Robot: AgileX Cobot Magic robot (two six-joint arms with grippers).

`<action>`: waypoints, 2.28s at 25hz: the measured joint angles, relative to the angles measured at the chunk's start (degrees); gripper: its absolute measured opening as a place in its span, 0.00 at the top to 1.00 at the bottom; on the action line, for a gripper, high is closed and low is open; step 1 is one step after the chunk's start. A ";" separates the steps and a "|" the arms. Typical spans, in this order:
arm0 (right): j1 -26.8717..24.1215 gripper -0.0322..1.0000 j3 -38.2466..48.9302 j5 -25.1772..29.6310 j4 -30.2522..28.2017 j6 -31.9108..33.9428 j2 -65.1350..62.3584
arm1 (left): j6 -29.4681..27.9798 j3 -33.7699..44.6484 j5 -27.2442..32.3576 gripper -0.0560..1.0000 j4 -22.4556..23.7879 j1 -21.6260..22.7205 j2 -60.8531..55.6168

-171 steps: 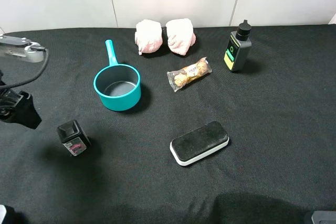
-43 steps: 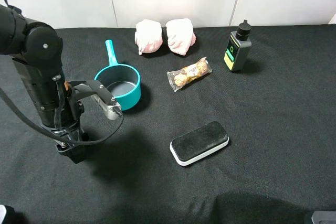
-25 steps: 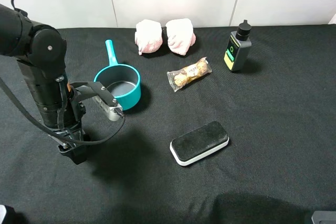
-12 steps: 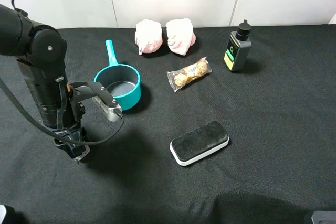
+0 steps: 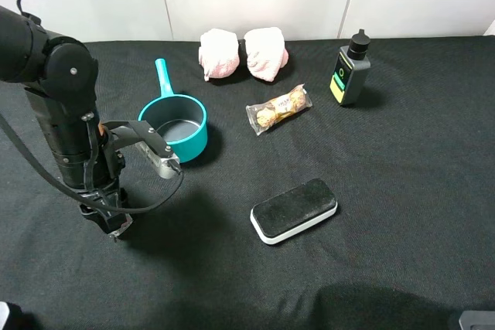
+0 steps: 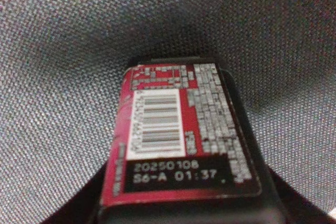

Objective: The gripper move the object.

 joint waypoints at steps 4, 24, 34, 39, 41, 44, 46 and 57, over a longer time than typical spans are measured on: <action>0.00 0.30 0.00 0.00 0.00 0.00 0.00 | -0.13 0.00 1.32 0.52 -0.05 0.00 0.00; 0.00 0.30 0.00 0.00 0.00 0.00 0.00 | -3.17 -9.94 12.28 0.52 0.01 0.00 -6.74; 0.00 0.30 0.00 0.00 0.00 0.00 0.00 | -11.34 -21.28 19.27 0.52 3.20 0.00 -6.74; 0.00 0.30 0.00 0.00 0.00 0.00 0.00 | -15.01 -26.68 22.21 0.52 6.02 0.22 -6.74; 0.00 0.30 0.00 0.00 0.00 0.00 0.00 | -16.05 -28.04 22.55 0.52 6.02 0.75 -6.74; 0.00 0.30 0.00 0.00 0.00 0.00 0.00 | -18.01 -29.18 22.98 0.52 6.02 1.99 -6.74; 0.00 0.30 0.00 0.00 0.00 0.00 0.00 | -19.26 -29.69 23.19 0.52 6.02 3.00 -6.74; 0.00 0.30 0.00 0.00 0.00 0.00 0.00 | -25.46 -30.00 20.84 0.52 6.08 11.05 -6.74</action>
